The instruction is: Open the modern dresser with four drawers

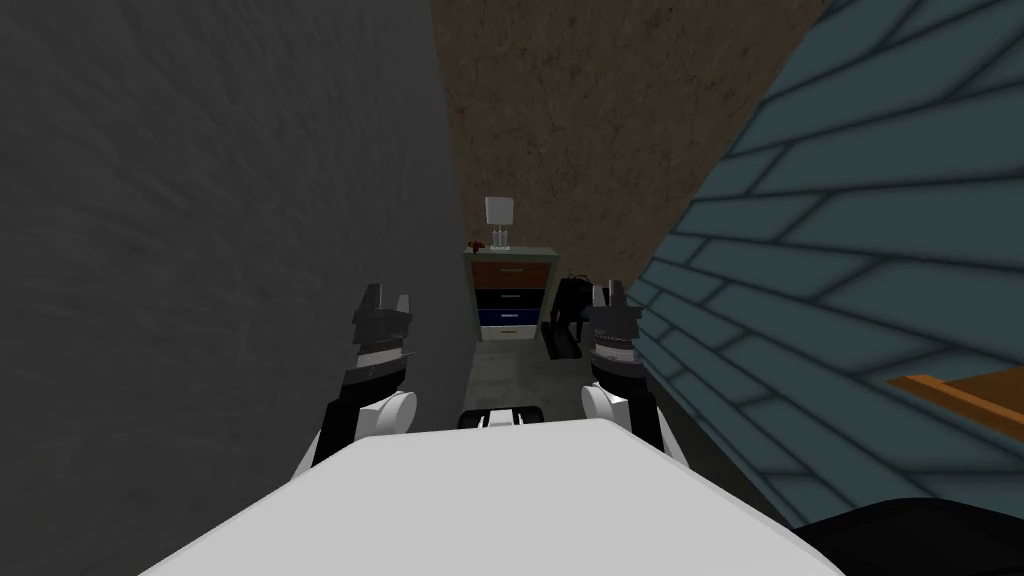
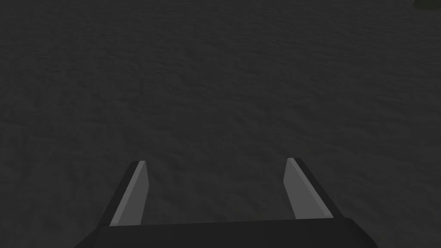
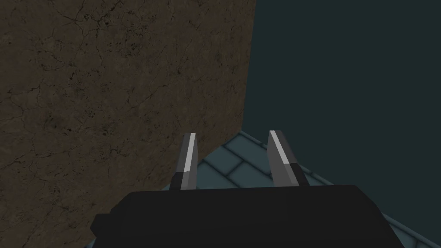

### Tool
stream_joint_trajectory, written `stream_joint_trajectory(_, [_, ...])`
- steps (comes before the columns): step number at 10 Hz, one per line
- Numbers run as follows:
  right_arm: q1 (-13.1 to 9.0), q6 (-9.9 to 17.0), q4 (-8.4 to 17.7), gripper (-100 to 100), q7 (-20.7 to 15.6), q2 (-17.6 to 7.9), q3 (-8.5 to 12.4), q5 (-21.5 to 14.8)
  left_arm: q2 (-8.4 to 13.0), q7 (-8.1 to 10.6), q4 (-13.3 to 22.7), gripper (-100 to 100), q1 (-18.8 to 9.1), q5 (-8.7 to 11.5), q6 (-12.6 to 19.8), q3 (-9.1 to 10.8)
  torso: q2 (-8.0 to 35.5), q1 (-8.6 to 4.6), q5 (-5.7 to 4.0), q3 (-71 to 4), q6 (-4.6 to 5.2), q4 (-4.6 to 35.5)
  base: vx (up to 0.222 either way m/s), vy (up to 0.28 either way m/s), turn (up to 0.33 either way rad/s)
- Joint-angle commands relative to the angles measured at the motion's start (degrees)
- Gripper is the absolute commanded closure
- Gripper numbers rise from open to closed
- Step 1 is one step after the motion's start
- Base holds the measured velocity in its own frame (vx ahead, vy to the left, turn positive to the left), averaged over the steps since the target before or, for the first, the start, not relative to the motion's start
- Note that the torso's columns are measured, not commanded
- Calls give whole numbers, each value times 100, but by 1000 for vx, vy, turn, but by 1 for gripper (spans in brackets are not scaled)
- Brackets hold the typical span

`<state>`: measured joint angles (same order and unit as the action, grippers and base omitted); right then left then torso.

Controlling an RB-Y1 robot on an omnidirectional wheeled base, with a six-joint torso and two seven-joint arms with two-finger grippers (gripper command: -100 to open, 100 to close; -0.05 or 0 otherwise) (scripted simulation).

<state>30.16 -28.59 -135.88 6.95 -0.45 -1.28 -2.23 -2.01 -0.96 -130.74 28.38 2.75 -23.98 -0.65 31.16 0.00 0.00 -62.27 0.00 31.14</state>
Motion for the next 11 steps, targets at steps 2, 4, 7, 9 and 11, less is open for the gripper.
stream_joint_trajectory(2, [0,0,0,0,0,0,0,0,282,0,8,-100,-7,0,40,-1,846,0,0,-1692,0,846,11,-5,-4])
stream_joint_trajectory(4, [1,1,3,0,0,0,0,0,621,-1,27,-100,-25,-1,133,-2,1082,-4,-1,-2205,0,1088,50,-23,-13])
stream_joint_trajectory(7, [2,0,3,0,0,0,0,0,990,-4,67,-100,-65,-2,352,-6,1103,-7,-2,-2236,0,1111,92,-43,-21])
stream_joint_trajectory(9, [3,0,2,0,0,1,-1,0,1171,-7,111,-100,-114,-4,628,-12,1092,-15,-4,-2242,1,1109,182,-87,-40])
stream_joint_trajectory(11, [2,0,2,0,0,1,0,0,1226,-9,142,-100,-149,-5,823,-15,1116,7,2,-2229,-1,1114,140,-56,-27])
